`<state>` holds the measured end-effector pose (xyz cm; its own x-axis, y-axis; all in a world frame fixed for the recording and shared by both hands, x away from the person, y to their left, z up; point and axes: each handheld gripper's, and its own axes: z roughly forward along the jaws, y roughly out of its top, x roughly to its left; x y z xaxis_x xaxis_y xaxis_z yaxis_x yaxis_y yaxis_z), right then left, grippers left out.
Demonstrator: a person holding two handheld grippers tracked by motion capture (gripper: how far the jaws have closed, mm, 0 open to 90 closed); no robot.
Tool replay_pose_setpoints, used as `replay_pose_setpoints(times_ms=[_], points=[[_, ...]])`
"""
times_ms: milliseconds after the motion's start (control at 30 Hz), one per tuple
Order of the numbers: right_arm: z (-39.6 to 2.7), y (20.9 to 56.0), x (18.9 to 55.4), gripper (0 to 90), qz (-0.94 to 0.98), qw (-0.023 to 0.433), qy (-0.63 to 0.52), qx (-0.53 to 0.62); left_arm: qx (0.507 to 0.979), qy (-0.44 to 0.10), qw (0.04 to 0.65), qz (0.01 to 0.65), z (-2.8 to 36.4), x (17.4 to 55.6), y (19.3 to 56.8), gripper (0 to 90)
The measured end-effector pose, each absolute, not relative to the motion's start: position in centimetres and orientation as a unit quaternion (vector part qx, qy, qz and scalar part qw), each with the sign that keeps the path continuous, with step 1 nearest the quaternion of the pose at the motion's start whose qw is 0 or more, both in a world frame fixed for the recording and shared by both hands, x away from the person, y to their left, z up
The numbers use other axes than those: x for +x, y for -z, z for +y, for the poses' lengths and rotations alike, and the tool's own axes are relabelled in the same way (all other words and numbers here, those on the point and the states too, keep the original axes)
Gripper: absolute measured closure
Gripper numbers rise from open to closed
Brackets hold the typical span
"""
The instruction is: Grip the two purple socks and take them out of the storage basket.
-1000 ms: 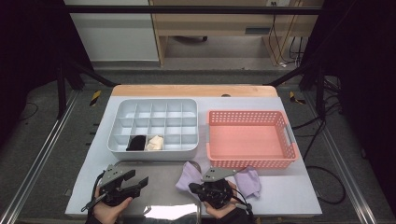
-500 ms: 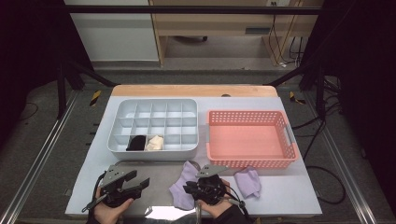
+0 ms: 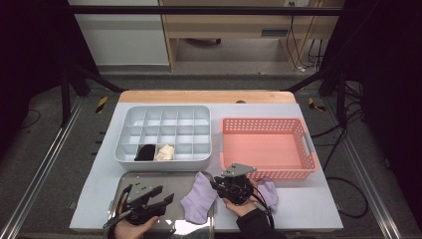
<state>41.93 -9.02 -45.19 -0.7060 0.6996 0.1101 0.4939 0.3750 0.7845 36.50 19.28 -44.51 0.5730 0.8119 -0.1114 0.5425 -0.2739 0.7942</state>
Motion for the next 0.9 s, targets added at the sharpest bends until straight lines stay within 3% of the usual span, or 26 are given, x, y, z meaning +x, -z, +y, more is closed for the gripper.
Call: replay_pose_setpoints(times_ms=[367, 667, 900], points=[[-8.5, 46.9, 42.3, 74.9, 0.828, 0.11, -0.408, 0.369, 0.811, -0.144, 0.381, 0.421, 15.8, 37.1, 47.0, 63.9], [-8.4, 47.0, 42.2, 87.0, 0.839, 0.094, -0.394, 0.365, 0.813, -0.141, 0.381, 0.417, 15.4, 37.2, 47.5, 86.2], [-8.9, 46.0, 41.1, 87.3, 0.837, 0.091, -0.408, 0.354, 0.816, -0.129, 0.391, 0.407, 15.7, 37.4, 47.1, 87.5]])
